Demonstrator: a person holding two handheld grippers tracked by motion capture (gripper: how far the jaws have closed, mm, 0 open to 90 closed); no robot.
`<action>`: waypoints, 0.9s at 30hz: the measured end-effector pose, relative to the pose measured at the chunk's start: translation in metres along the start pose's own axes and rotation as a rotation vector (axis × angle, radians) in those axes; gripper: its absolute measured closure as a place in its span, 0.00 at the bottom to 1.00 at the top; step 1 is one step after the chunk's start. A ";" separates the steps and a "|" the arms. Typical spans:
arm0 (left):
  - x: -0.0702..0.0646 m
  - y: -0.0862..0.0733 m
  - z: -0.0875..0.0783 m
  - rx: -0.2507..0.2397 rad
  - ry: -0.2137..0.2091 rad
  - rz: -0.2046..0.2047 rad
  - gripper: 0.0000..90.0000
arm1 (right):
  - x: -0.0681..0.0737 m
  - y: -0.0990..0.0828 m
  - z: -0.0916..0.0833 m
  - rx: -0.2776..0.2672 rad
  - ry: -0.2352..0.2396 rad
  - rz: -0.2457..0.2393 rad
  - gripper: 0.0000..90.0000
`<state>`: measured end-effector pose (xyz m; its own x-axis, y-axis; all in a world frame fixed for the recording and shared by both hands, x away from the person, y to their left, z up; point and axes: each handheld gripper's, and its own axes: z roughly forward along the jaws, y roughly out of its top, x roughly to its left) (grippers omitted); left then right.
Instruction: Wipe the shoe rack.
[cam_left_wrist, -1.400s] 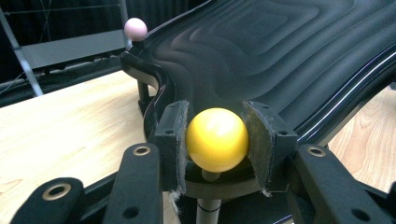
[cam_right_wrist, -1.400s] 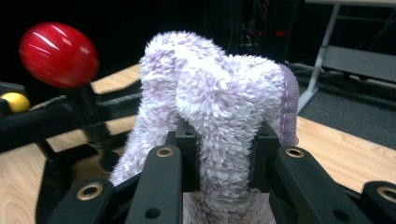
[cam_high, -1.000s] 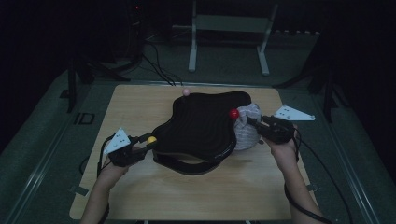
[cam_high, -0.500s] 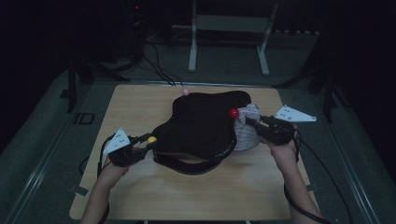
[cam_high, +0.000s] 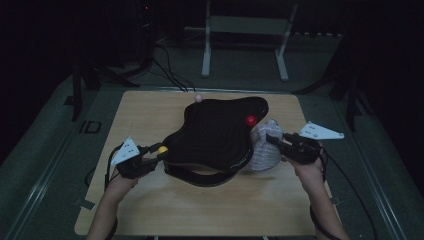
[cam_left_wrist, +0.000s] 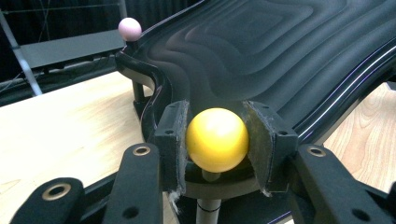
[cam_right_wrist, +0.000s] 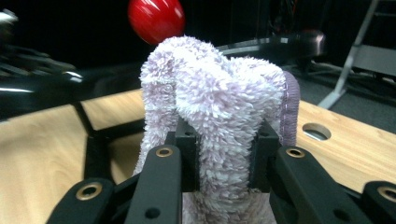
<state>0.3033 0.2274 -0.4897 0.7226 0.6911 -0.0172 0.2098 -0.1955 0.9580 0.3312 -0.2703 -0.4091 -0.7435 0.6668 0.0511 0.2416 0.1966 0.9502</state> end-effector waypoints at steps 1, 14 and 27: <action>0.000 0.000 0.000 0.000 0.000 0.000 0.66 | 0.002 0.002 -0.006 -0.016 0.007 -0.002 0.80; -0.001 0.000 0.000 0.004 0.006 0.003 0.66 | 0.038 0.020 -0.001 -0.003 0.164 -0.076 0.80; -0.002 0.001 0.000 0.009 0.007 0.003 0.66 | 0.054 0.005 -0.010 0.056 0.161 -0.107 0.80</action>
<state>0.3022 0.2265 -0.4889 0.7186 0.6953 -0.0122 0.2136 -0.2040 0.9554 0.2858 -0.2399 -0.3989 -0.8560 0.5169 0.0038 0.1870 0.3029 0.9345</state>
